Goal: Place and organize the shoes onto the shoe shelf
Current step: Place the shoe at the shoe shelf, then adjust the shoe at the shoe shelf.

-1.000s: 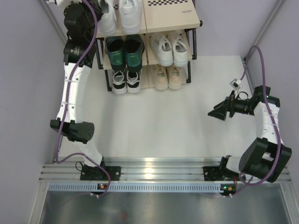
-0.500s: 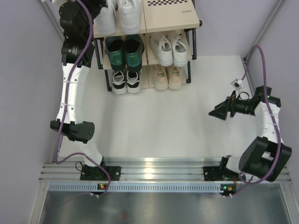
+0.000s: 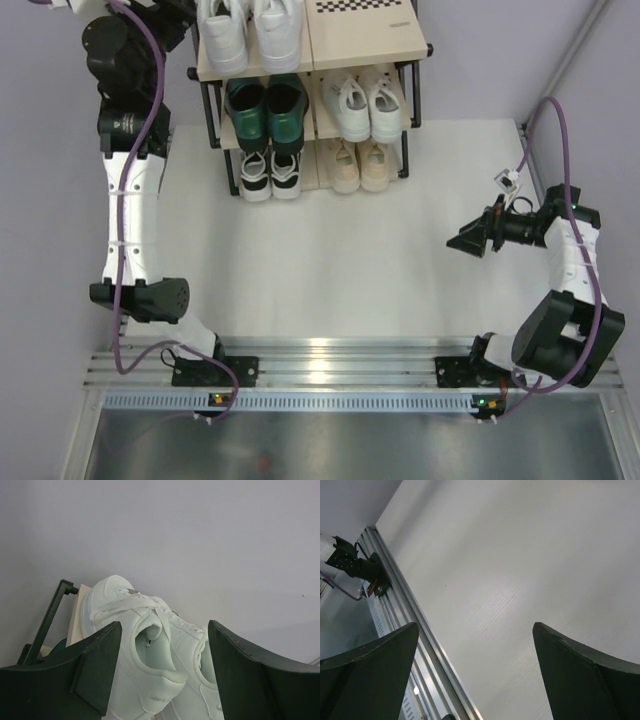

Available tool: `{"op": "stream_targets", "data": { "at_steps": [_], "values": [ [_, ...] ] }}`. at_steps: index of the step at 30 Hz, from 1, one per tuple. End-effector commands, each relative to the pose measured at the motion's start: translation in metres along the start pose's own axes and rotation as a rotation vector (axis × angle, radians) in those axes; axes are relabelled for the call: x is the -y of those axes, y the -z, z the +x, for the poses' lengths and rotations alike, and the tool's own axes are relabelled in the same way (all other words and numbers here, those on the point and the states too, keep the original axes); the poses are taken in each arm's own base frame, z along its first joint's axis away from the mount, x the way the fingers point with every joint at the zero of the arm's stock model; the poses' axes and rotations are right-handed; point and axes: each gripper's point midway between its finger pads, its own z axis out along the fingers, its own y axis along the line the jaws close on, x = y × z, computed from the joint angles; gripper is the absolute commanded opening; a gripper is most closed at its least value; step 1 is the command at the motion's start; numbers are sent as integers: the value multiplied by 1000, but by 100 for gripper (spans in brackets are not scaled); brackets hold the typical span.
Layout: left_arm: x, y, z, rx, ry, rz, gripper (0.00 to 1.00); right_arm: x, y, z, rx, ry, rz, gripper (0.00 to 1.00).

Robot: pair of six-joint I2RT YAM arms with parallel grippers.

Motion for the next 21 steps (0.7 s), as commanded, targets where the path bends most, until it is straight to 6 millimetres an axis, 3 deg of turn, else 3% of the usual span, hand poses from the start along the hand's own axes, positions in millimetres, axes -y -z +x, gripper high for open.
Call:
{"op": "stream_targets", "data": {
  "at_steps": [1,7,15,21],
  "values": [
    [2,-11,16,-115,98,132,74,4,1,-6,33,35,-1,97],
    [-15,-18,32,-166,123,134,75,6,1,-4,28,27,1,97],
    [-48,-37,26,-105,282,101,66,9,1,-4,26,27,6,97],
    [-34,-45,45,-201,320,206,56,8,1,-3,25,23,4,97]
  ]
}}
